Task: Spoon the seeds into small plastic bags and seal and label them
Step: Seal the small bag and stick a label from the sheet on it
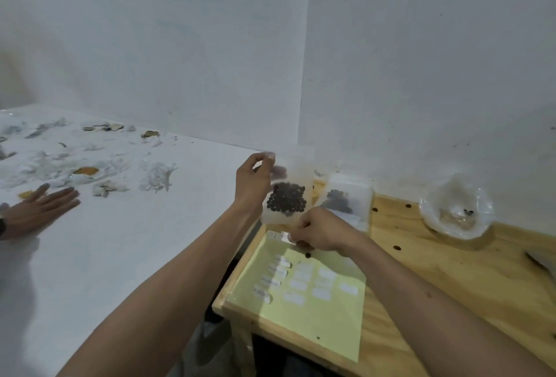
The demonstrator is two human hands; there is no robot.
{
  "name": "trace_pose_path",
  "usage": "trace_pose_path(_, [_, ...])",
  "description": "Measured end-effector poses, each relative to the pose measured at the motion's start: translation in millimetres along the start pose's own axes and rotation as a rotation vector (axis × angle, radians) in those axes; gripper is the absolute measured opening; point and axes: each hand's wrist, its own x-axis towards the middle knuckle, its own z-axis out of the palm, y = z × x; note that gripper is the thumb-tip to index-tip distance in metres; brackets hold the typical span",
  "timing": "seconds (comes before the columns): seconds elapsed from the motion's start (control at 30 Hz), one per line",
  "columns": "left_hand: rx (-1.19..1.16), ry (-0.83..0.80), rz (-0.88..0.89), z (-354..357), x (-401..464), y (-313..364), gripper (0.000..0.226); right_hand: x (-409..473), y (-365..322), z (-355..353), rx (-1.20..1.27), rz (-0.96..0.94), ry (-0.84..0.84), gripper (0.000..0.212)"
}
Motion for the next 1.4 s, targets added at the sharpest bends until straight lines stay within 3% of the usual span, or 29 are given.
trace_pose_path(0.17, [-0.049, -0.049, -0.035, 17, -1, -6, 0.019, -9, -6, -45, 0.218, -0.089, 0.278, 0.01])
trace_pose_path(0.23, [-0.081, -0.082, -0.058, 28, -3, -6, 0.019, -13, -11, -68, 0.258, -0.108, 0.372, 0.013])
trace_pose_path(0.43, [-0.108, -0.182, -0.066, 61, -12, 3, 0.018, -15, -8, -102, 0.11, -0.228, 0.573, 0.003])
trace_pose_path(0.83, [-0.146, -0.308, -0.061, 88, -22, 3, 0.022, -16, 12, -111, 0.188, -0.153, 0.696, 0.009])
trace_pose_path(1.1, [-0.018, -0.3, -0.038, 100, -22, 4, 0.033, -19, 19, -112, 0.243, -0.137, 0.765, 0.009])
trace_pose_path(1.2, [0.0, -0.261, -0.018, 105, -22, 5, 0.026, -20, 22, -113, 0.244, -0.124, 0.773, 0.02])
trace_pose_path(1.3, [-0.022, -0.243, 0.001, 111, -23, 8, 0.019, -19, 29, -114, 0.123, -0.03, 0.885, 0.061])
trace_pose_path(1.37, [-0.041, -0.255, 0.012, 114, -23, 11, 0.019, -22, 32, -119, 0.282, 0.01, 0.827, 0.083])
trace_pose_path(1.4, [-0.041, -0.268, 0.02, 115, -24, 13, 0.02, -23, 35, -122, 0.398, -0.002, 0.76, 0.081])
